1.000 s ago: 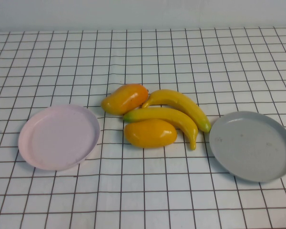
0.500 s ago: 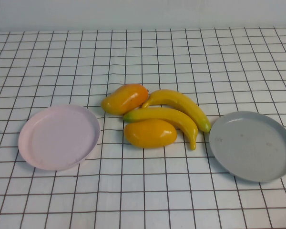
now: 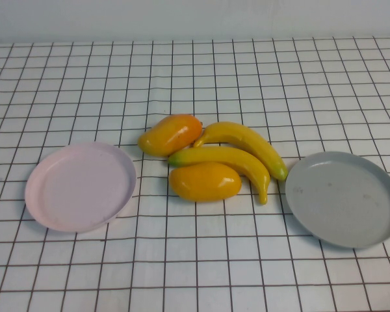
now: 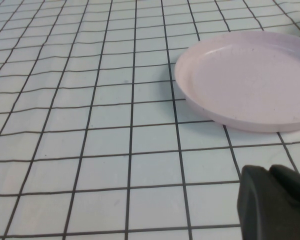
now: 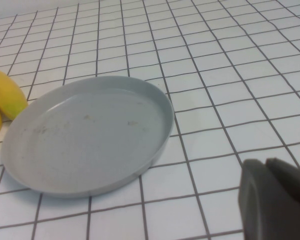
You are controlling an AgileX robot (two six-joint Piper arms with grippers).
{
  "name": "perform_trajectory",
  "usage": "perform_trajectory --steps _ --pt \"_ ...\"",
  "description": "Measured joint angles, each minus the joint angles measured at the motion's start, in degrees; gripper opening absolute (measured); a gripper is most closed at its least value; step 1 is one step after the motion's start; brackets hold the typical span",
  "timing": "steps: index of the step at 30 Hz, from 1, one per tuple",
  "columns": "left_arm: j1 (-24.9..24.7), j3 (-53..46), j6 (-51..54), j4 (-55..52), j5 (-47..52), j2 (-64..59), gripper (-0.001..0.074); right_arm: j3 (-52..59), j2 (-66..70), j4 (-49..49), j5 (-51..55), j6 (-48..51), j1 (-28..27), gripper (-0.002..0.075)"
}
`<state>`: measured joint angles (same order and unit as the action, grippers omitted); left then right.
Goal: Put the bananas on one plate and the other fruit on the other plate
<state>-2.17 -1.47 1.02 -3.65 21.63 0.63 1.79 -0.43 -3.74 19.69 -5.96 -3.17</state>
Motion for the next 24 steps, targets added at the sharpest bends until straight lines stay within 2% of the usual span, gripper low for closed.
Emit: perform_trajectory --steps 19,24 --pt "0.0 0.0 0.0 5.7 -2.1 0.0 -0.0002 0.0 0.0 0.0 0.0 0.0 0.0 -0.0015" --pt "0.0 0.0 0.0 11.2 -5.8 0.0 -0.0002 0.0 0.0 0.0 0.0 0.0 0.0 -0.0015"
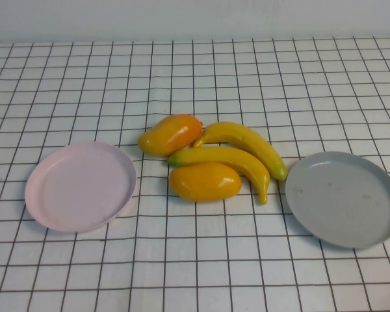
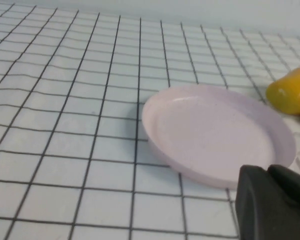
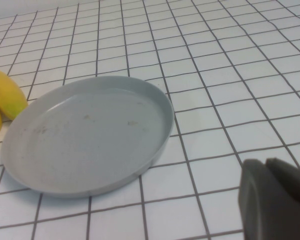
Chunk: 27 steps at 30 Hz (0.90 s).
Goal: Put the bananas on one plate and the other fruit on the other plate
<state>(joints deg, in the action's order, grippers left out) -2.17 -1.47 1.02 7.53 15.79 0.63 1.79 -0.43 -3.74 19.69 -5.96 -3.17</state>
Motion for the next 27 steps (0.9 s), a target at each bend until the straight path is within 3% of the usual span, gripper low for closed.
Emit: perform_trajectory --steps 11,18,27 --pt "0.0 0.0 -9.4 31.0 -12.7 0.0 -0.0002 0.0 0.0 0.0 0.0 0.0 0.0 -0.0015" --pt "0.0 0.0 -9.4 33.7 -17.0 0.0 -0.0002 0.0 0.0 0.0 0.0 0.0 0.0 -0.0015" --pt "0.0 0.0 -9.5 33.9 -15.0 0.0 -0.0002 0.0 0.0 -0.1 0.0 0.0 0.0 -0.0015"
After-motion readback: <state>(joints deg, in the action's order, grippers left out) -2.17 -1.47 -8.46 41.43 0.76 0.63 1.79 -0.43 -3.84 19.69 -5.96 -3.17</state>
